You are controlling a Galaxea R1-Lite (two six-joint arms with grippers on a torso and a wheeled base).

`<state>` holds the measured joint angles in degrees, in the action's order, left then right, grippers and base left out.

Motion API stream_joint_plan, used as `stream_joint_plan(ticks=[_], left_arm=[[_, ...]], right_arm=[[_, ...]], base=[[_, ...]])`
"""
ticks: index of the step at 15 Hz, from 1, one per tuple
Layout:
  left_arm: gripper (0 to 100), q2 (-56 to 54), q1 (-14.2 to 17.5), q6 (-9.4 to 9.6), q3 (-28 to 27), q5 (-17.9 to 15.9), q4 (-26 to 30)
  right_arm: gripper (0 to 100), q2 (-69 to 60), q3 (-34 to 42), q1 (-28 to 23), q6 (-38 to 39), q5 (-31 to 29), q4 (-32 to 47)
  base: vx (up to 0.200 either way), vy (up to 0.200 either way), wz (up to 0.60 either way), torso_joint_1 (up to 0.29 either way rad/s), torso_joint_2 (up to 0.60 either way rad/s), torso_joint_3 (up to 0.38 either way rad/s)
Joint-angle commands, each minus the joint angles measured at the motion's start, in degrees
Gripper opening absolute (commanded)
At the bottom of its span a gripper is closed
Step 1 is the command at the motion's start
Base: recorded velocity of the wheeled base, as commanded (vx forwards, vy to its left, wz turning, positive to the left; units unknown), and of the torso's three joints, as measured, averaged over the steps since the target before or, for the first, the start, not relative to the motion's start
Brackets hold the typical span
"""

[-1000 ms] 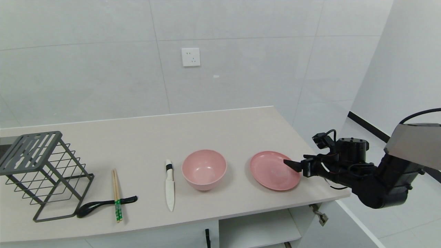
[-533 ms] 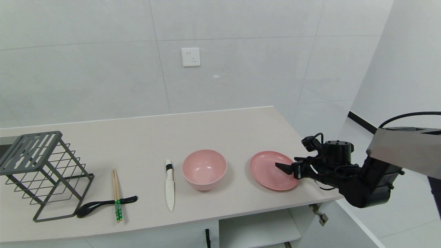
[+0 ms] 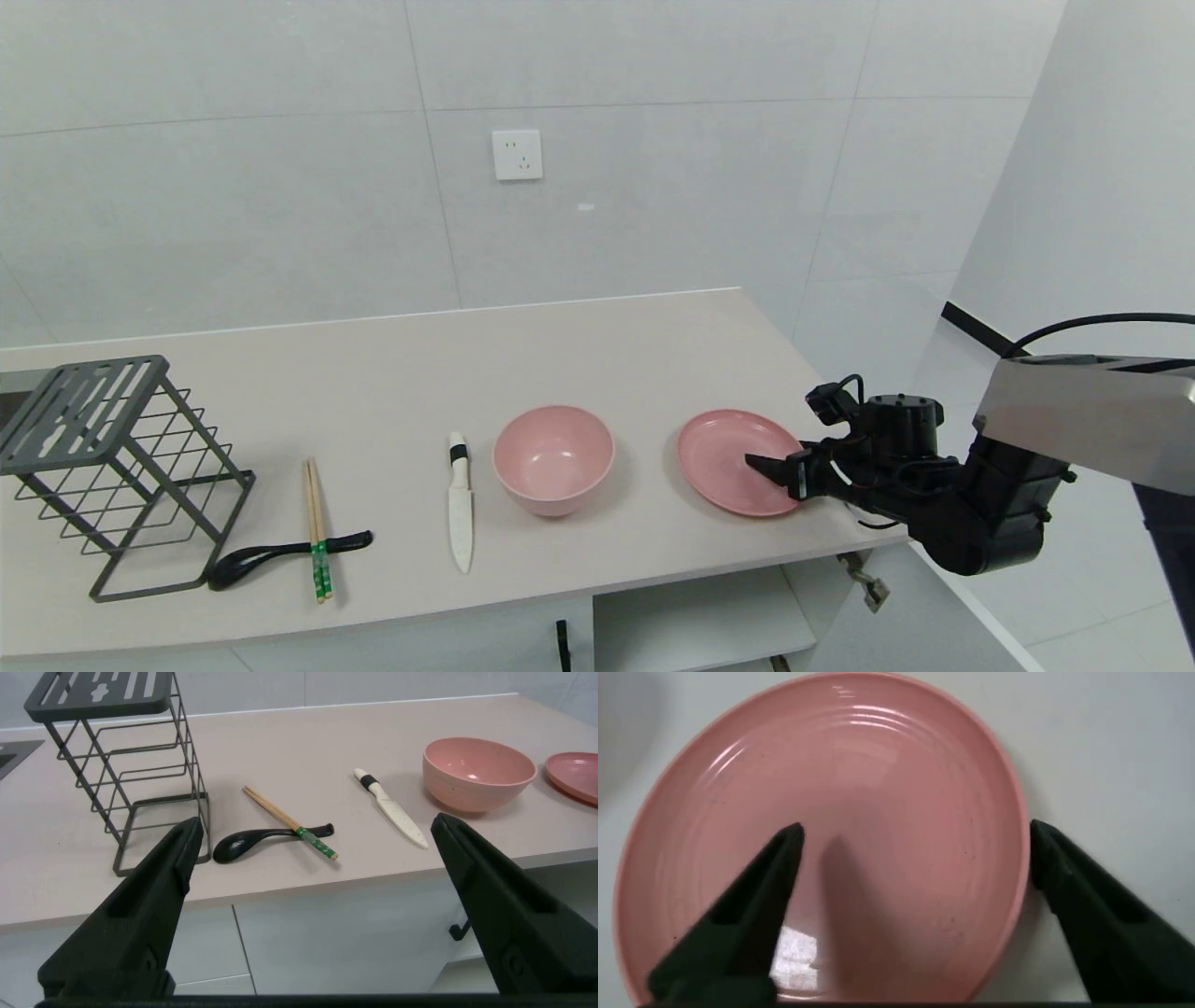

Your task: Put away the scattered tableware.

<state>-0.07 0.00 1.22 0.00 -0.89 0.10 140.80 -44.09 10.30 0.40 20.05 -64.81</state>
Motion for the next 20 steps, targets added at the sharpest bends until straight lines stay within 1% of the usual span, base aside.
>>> stream_joint_plan(ticks=[1, 2, 3, 6, 7, 8, 10, 12, 14, 15, 17, 19, 20], left_arm=[[100, 0.07, 0.0, 0.01, 0.0, 0.01, -0.01], [100, 0.07, 0.0, 0.01, 0.0, 0.01, -0.01], [100, 0.07, 0.0, 0.01, 0.0, 0.01, -0.01], [100, 0.07, 0.0, 0.01, 0.0, 0.01, -0.01], [100, 0.07, 0.0, 0.01, 0.0, 0.01, -0.01], [100, 0.07, 0.0, 0.01, 0.0, 0.1, -0.01], [100, 0.07, 0.0, 0.01, 0.0, 0.01, -0.01], [100, 0.07, 0.0, 0.01, 0.0, 0.01, -0.01], [100, 0.07, 0.0, 0.01, 0.0, 0.01, -0.01], [100, 0.07, 0.0, 0.01, 0.0, 0.01, -0.01], [100, 0.07, 0.0, -0.25, 0.0, 0.01, -0.01], [100, 0.07, 0.0, -0.25, 0.0, 0.01, -0.01], [100, 0.07, 0.0, -0.25, 0.0, 0.01, -0.01]], right_arm=[[0, 0.35, -0.03, -0.11, 0.04, -2.21, 0.73], [0, 0.88, -0.38, -0.46, 0.21, -5.64, 0.82], [0, 0.88, -0.38, -0.72, 0.3, -6.34, 0.91], [0, 0.0, -0.38, -1.07, 0.83, -6.34, 0.29], [0, -2.02, -0.38, -0.98, 1.18, -5.99, 0.12], [0, -4.13, -0.38, -0.81, 3.9, -5.9, -0.06], [0, -8.79, 0.5, 0.07, 11.73, -5.73, -0.32], [0, -12.66, 2.52, 0.69, 16.03, -5.64, -0.94], [0, -14.59, 4.28, 1.21, 18.58, -5.64, -1.99], [0, -16.44, 6.92, 1.3, 19.99, -5.64, -4.1], [0, -19.16, 11.57, 1.39, 20.16, -5.64, -8.58], [0, -22.76, 19.04, 2.09, 19.29, -5.9, -15.26], [0, -24.52, 23.09, 2.62, 18.05, -6.08, -19.83]], base=[[0.0, 0.0, 0.0, 0.0, 0.0, 0.0], [0.0, 0.0, 0.0, 0.0, 0.0, 0.0], [0.0, 0.0, 0.0, 0.0, 0.0, 0.0], [0.0, 0.0, 0.0, 0.0, 0.0, 0.0], [0.0, 0.0, 0.0, 0.0, 0.0, 0.0], [0.0, 0.0, 0.0, 0.0, 0.0, 0.0], [0.0, 0.0, 0.0, 0.0, 0.0, 0.0], [0.0, 0.0, 0.0, 0.0, 0.0, 0.0], [0.0, 0.0, 0.0, 0.0, 0.0, 0.0], [0.0, 0.0, 0.0, 0.0, 0.0, 0.0], [0.0, 0.0, 0.0, 0.0, 0.0, 0.0], [0.0, 0.0, 0.0, 0.0, 0.0, 0.0], [0.0, 0.0, 0.0, 0.0, 0.0, 0.0]])
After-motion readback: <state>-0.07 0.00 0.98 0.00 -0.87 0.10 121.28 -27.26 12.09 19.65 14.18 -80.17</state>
